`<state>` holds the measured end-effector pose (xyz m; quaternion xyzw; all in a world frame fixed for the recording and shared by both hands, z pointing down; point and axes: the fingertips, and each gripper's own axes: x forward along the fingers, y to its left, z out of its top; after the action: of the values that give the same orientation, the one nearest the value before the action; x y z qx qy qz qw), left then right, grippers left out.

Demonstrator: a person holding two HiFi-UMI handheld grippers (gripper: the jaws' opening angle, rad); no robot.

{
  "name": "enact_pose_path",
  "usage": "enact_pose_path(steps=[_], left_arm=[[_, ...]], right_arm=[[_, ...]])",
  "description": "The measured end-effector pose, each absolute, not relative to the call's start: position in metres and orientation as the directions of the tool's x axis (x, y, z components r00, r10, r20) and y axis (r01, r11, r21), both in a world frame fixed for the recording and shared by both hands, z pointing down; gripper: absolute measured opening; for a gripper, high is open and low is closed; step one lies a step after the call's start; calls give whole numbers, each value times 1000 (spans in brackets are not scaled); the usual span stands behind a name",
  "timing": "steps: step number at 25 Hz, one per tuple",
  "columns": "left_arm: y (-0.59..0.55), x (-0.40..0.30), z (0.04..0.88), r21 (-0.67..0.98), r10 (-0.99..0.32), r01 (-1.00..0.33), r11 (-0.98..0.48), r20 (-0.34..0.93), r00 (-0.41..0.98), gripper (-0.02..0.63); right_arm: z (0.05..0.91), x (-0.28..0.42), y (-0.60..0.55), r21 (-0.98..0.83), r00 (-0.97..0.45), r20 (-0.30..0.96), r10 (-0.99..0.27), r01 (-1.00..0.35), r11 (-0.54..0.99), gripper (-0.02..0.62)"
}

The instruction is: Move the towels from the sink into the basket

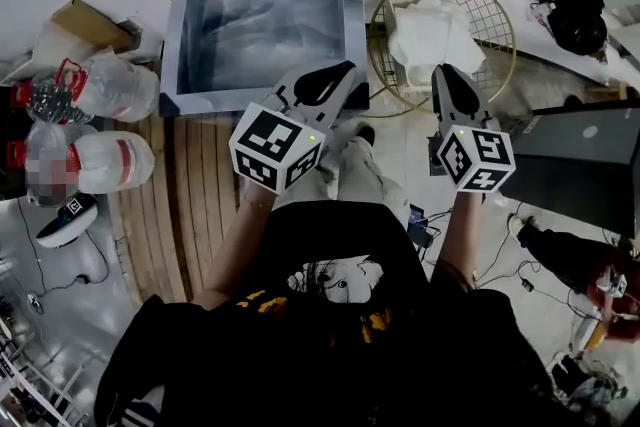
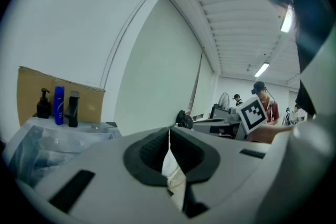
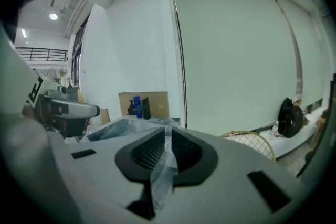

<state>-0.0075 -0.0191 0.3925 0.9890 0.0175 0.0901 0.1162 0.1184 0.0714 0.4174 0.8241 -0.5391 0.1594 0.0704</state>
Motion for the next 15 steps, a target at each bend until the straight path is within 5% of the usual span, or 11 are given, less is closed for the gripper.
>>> enact_pose_path(steps=[15], left_arm=[[-4,-20,376,230,27,-8,-973,152,988,9]], right_arm=[[400,86,66,20,289,336,-896,-954,-300,15]])
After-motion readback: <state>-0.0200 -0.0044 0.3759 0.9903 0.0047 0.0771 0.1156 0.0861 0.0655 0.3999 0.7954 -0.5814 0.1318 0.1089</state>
